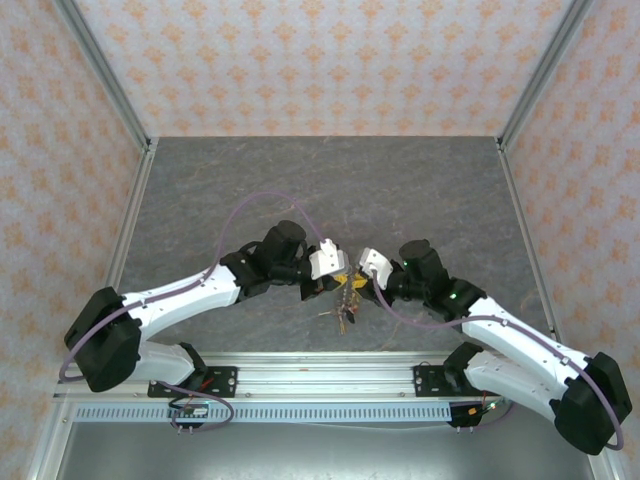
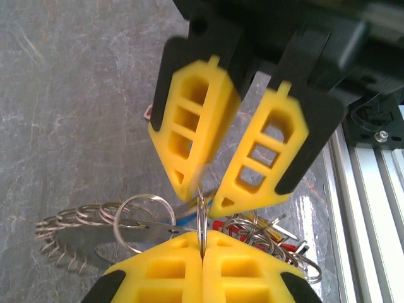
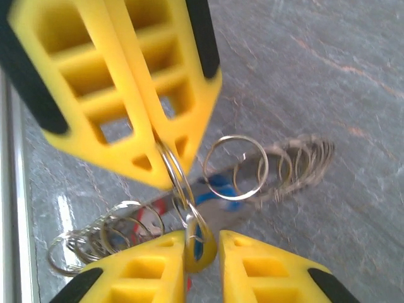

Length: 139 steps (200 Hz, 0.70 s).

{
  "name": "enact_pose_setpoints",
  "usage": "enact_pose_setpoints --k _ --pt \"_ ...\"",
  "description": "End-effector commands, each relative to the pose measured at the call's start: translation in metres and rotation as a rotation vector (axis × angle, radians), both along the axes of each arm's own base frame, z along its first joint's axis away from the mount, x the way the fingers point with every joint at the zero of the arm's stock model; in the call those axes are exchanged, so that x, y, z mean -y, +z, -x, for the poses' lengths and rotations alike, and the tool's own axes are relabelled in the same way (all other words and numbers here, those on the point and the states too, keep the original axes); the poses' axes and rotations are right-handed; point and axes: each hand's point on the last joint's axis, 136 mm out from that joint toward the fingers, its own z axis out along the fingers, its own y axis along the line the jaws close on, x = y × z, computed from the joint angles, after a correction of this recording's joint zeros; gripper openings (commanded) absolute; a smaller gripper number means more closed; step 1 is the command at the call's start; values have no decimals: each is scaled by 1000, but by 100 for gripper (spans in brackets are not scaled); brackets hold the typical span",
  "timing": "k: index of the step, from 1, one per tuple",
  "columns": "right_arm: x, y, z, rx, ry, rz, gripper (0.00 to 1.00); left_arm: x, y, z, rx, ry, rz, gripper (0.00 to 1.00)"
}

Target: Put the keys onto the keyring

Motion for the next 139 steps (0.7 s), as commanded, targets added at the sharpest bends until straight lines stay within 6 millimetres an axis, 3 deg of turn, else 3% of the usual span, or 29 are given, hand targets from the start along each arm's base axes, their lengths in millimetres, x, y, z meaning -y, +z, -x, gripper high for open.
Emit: enact_pose_setpoints --k 1,21,72,100,129,139 --pt "14 -6 -13 28 -92 53 19 5 33 -1 57 -15 105 0" --pt "16 1 -16 53 -105 47 17 6 31 -1 53 -16 100 0" --pt "14 43 6 124 -18 -45 24 4 27 -5 53 5 83 0" --pt "-1 55 14 102 74 -100 29 4 28 -4 49 -1 86 0" --pt "-14 63 6 113 93 -148 28 3 28 -4 49 5 82 0" --pt "-17 64 4 103 97 -161 24 3 29 -4 51 7 84 0"
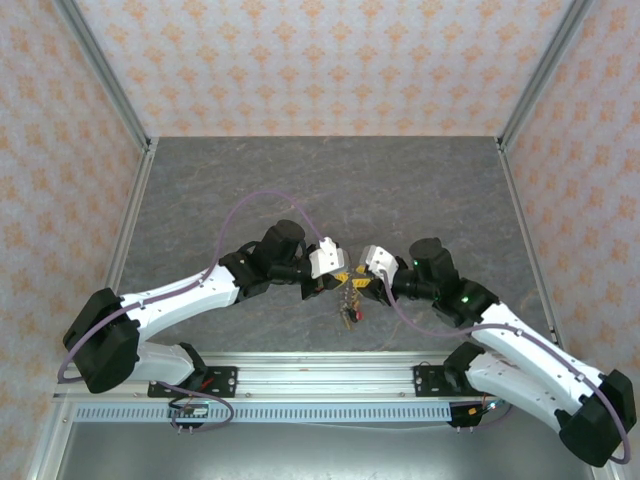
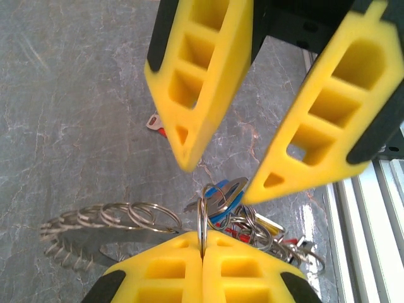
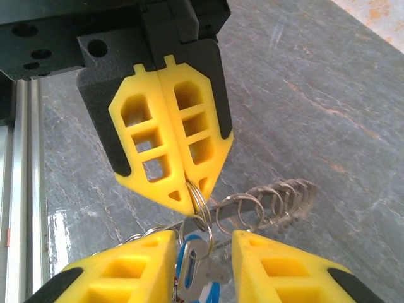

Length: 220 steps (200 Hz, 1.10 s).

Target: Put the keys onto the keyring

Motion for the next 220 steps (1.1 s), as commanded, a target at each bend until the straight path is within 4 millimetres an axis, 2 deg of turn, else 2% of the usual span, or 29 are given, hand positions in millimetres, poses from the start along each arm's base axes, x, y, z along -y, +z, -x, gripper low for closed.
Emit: enact_pose_setpoints --k 1,30,51,81,98,134,194,210,220 --pt "-15 25 -4 33 50 -85 23 2 25 -3 46 3 68 0" --pt "-16 12 -6 1 49 -50 13 1 27 -3 51 3 72 0" --pt "-12 6 -7 -6 27 -29 0 1 28 -3 54 4 74 0" --pt "-9 6 -6 -9 16 -23 0 -1 21 -5 47 19 50 0" --pt "-10 9 -6 -6 30 -16 0 -2 14 -5 41 15 8 15" --pt "-11 9 -4 -19 75 49 0 -1 11 -2 47 -20 -46 22" --pt "-21 21 -5 19 118 10 0 1 -6 -1 20 -46 -126 21" --pt "-23 23 -5 24 126 -6 0 1 -7 0 17 -48 -129 7" --pt "-23 23 -5 30 125 -9 0 0 -7 0 18 -47 -130 4"
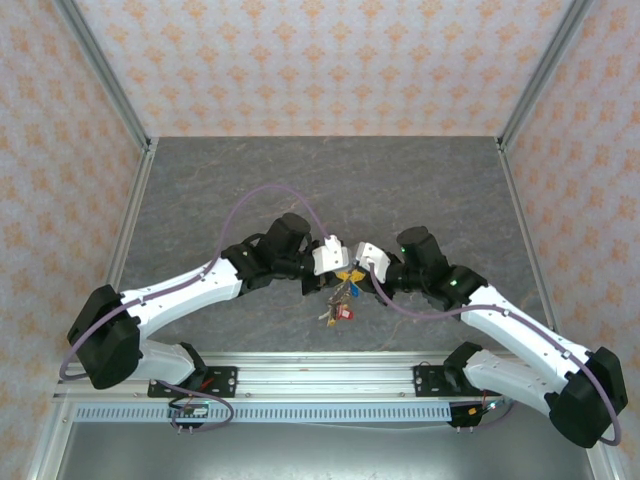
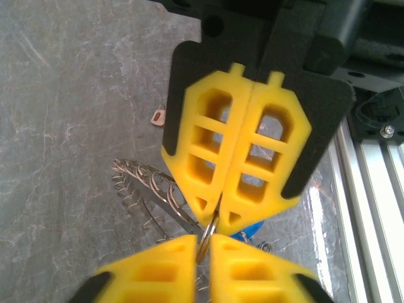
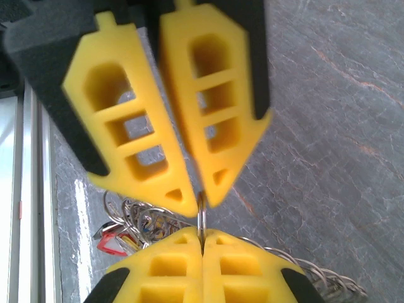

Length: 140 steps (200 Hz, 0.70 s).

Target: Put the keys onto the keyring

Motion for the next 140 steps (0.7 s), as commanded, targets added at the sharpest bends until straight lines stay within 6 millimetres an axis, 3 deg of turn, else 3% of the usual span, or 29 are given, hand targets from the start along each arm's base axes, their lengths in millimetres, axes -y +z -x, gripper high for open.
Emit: enact_pose_setpoints --k 1,26,44,88,104,121,140 --pt "-17 38 -2 104 72 -111 0 0 -9 4 -11 -15 -49 4" --pt "-16 41 -3 137 55 -147 0 -1 -9 4 -8 -11 -51 2" --pt "-15 43 -1 140 52 -159 0 0 -8 3 -11 -6 -41 18" --pt "-14 40 1 143 49 -168 0 4 -9 4 -27 -16 -20 20" --pt "-14 42 2 142 54 -179 0 5 -7 4 -34 -16 -11 16" --pt "-15 43 3 143 58 -190 0 7 -5 3 -33 -16 1 0" --pt "-11 40 -1 151 30 -180 0 7 0 1 -17 -5 20 0"
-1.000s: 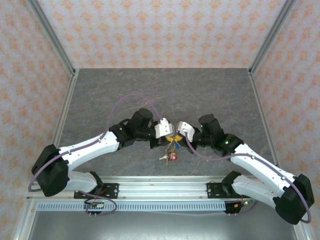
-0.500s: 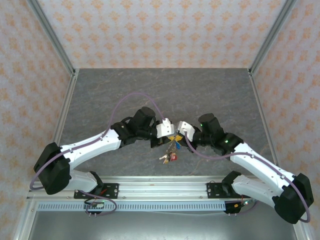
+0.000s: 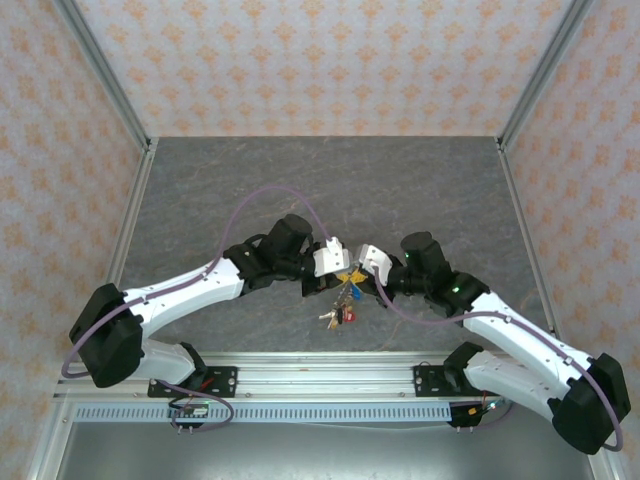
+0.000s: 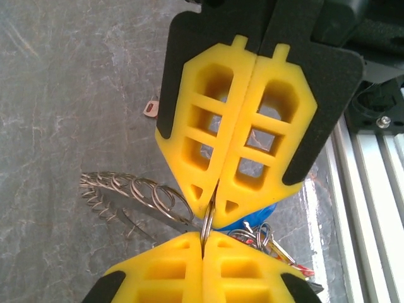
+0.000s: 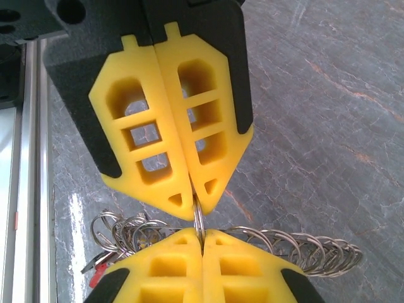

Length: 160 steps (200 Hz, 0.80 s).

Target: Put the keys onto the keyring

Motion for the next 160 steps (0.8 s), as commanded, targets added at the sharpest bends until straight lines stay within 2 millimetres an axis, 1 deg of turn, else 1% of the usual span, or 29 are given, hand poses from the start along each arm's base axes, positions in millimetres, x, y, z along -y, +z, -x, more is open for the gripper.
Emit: enact_pose_setpoints --k 1,18,32,40,53,65,81,128,160 --pt "-12 40 -3 126 36 -127 0 6 5 -2 2 5 31 0" --pt "-7 37 -7 129 -14 -135 4 4 11 -7 -5 32 76 0" --pt "-2 29 -9 113 -47 -132 7 4 22 -10 -21 49 152 0" --pt "-1 23 -9 97 -60 -132 9 5 28 -10 -23 46 195 0" --pt "-1 19 -10 74 -80 -166 12 7 35 -7 -26 33 234 0" --pt "-4 22 -11 73 -90 -217 12 9 40 -3 -38 15 254 0" --pt "-5 24 -16 71 -115 -258 13 10 41 0 -49 3 275 0" --pt "3 6 -17 45 -149 -231 13 7 45 2 -39 17 319 0" --pt "6 1 -16 34 -155 -225 13 6 43 0 -33 29 321 0"
